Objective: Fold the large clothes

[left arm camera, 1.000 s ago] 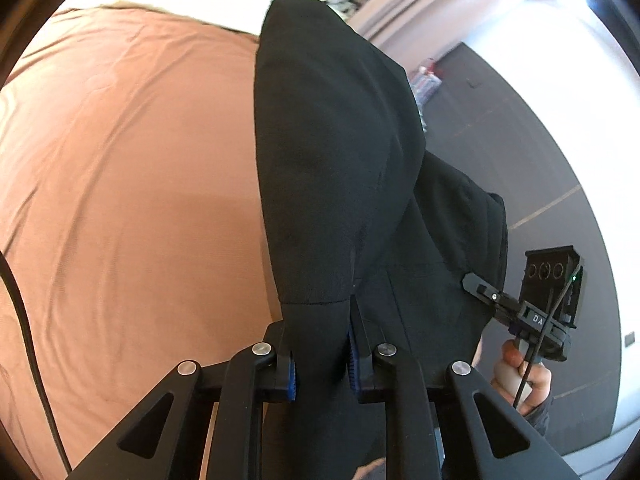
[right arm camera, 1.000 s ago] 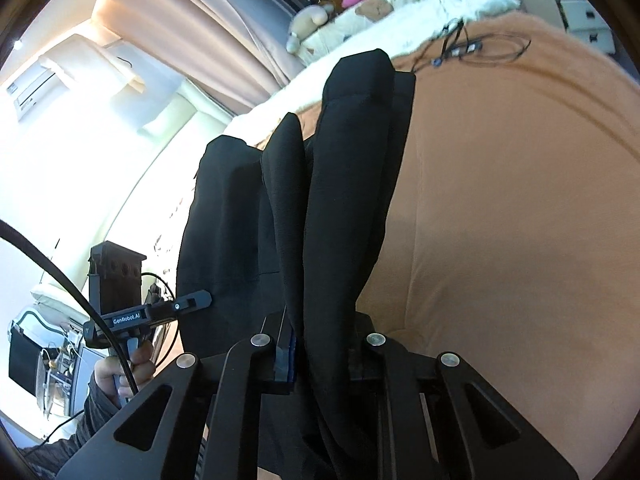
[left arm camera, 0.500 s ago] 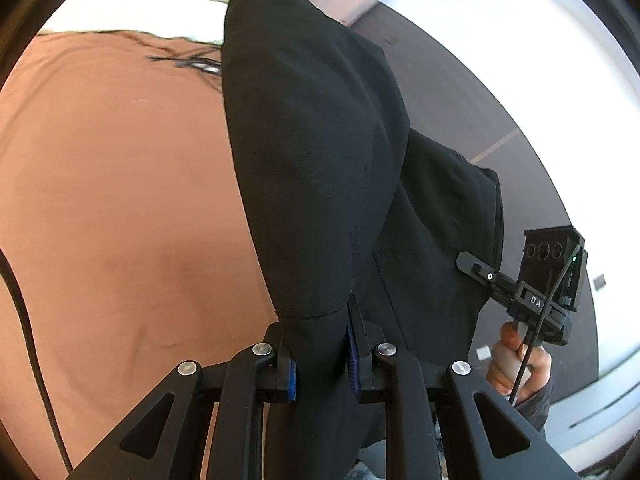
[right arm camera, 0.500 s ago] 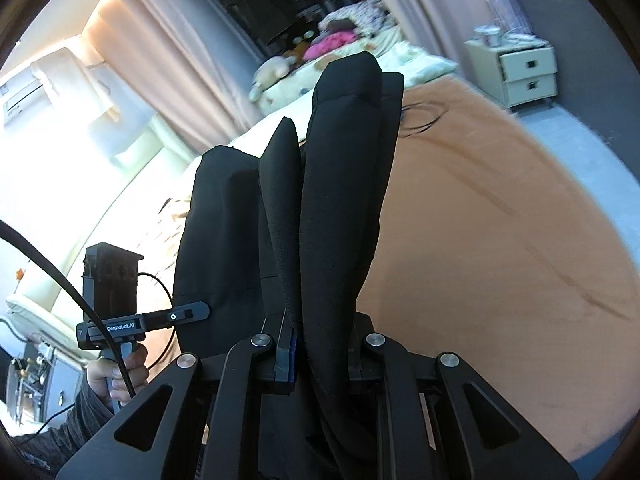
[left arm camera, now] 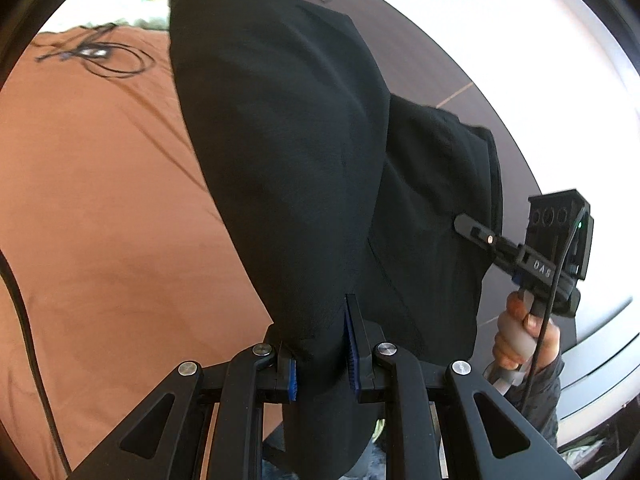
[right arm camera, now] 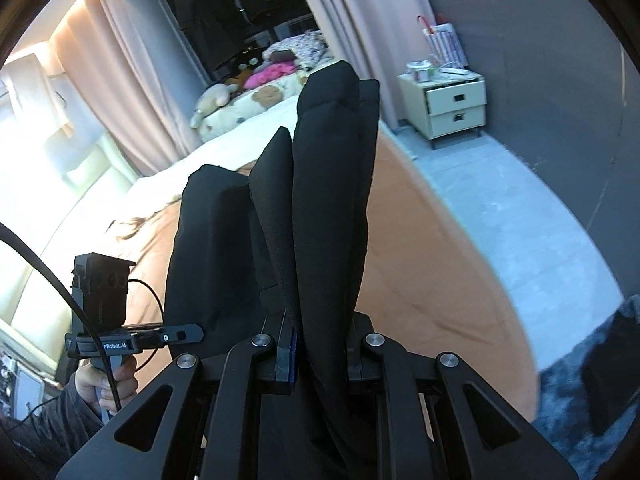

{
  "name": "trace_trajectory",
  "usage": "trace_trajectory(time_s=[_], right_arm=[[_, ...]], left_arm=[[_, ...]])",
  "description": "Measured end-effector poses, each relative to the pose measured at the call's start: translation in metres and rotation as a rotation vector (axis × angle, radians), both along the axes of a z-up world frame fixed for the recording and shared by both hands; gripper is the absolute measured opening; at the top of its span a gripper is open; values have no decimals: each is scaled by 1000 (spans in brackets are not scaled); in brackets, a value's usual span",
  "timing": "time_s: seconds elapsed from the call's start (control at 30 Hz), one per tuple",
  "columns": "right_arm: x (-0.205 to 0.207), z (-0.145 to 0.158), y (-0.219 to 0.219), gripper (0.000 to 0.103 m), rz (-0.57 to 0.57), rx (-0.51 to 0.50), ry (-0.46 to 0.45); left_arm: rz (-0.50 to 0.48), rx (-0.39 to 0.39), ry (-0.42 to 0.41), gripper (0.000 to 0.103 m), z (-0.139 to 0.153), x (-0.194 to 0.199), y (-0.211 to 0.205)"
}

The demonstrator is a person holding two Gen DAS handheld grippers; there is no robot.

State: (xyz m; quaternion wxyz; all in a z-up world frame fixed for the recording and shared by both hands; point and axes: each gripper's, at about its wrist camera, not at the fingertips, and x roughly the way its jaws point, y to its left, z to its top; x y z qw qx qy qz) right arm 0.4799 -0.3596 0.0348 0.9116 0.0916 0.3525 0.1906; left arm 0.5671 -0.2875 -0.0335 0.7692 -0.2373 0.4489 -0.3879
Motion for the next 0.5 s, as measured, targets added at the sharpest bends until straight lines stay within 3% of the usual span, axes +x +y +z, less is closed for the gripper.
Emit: trace_trajectory(time_s=[0.3, 0.5], right_arm=[[28, 3, 17, 11, -62, -106, 71], [72, -40, 38, 11, -132, -158, 162]], left_arm=[[-96, -8, 49, 19, -43, 31, -46], [-98, 11, 130, 19, -106, 75, -65]])
